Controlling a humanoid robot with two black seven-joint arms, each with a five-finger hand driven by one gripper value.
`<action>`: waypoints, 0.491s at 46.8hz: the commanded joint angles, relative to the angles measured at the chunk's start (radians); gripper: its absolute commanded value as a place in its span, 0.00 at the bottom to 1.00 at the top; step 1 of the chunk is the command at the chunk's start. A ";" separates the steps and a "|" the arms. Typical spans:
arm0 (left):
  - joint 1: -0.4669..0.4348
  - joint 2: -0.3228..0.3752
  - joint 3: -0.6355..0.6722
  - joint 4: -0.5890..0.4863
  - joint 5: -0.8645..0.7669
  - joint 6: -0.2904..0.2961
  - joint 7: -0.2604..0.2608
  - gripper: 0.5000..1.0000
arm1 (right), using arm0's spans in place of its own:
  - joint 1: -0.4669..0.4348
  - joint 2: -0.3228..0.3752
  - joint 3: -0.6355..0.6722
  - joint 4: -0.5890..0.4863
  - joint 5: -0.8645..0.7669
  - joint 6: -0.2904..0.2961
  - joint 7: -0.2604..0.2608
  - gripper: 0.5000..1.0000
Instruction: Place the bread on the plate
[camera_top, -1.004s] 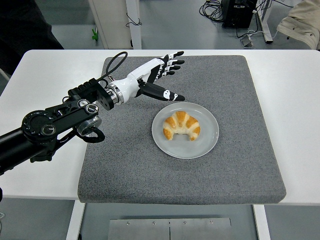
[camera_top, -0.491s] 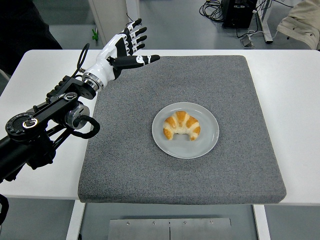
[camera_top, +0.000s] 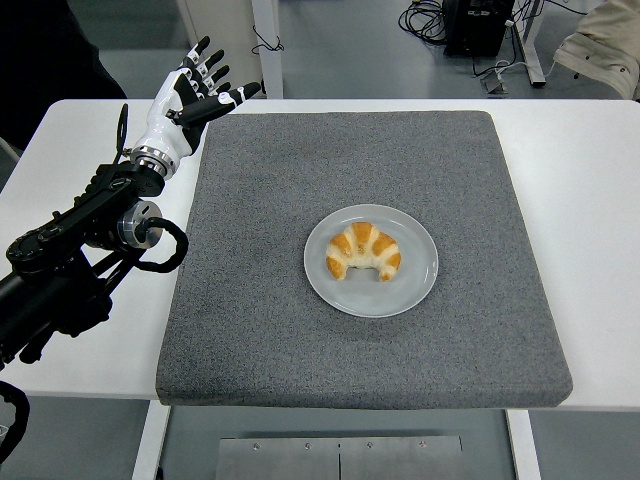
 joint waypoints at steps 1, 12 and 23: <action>0.001 -0.011 -0.045 0.023 -0.004 0.000 -0.008 0.94 | 0.000 0.000 0.000 0.000 0.000 0.001 0.000 1.00; 0.003 -0.074 -0.122 0.097 -0.013 -0.002 -0.056 0.93 | 0.000 0.000 0.000 0.000 0.000 0.000 0.000 1.00; 0.000 -0.091 -0.137 0.187 -0.110 -0.006 -0.103 0.93 | 0.008 0.000 0.000 0.012 0.000 0.004 0.000 1.00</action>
